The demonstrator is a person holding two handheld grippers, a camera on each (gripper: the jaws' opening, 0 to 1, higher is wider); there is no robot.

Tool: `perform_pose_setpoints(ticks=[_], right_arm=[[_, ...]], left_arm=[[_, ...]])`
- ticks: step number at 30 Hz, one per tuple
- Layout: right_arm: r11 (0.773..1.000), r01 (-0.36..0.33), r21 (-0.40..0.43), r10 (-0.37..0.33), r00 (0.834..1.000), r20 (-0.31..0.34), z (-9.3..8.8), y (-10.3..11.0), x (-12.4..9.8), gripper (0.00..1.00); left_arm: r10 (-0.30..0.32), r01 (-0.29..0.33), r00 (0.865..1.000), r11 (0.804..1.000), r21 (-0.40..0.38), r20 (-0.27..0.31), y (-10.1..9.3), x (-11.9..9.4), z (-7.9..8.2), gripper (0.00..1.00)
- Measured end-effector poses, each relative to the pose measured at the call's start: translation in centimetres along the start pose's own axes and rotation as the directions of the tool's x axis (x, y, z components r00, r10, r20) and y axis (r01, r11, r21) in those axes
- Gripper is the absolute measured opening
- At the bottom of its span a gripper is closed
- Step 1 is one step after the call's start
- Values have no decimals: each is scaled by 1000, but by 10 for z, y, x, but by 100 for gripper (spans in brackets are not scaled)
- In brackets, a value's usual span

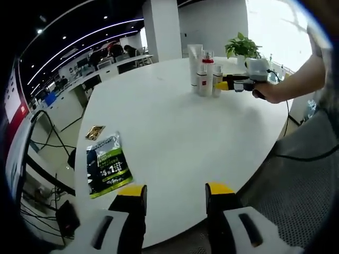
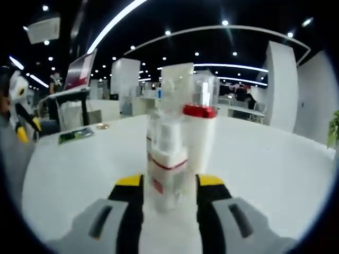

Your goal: Arrange the skincare products in the storage area until every visible bottle or jar stands upright without overlapping.

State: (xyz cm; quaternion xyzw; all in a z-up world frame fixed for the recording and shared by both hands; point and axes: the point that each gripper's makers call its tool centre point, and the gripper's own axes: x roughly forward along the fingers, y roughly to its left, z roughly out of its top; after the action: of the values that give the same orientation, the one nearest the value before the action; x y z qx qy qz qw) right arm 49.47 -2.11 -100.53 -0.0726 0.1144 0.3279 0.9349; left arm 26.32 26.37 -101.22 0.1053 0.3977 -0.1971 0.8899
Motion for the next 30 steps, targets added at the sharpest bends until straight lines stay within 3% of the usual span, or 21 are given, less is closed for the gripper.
perform_pose_setpoints(ticks=[6, 14, 30], right_arm=[[1000, -12, 18, 12, 1000, -11, 4, -2, -3, 30], [996, -81, 31, 83, 995, -58, 0, 4, -9, 20], [996, -83, 22, 85, 993, -77, 0, -4, 3, 20]], left_arm=[[-8, 8, 1000, 1000, -3, 5, -2, 0, 1, 46], [-6, 6, 1000, 1000, -4, 6, -1, 0, 1, 46], [-10, 10, 1000, 1000, -5, 1, -1, 0, 0, 46]])
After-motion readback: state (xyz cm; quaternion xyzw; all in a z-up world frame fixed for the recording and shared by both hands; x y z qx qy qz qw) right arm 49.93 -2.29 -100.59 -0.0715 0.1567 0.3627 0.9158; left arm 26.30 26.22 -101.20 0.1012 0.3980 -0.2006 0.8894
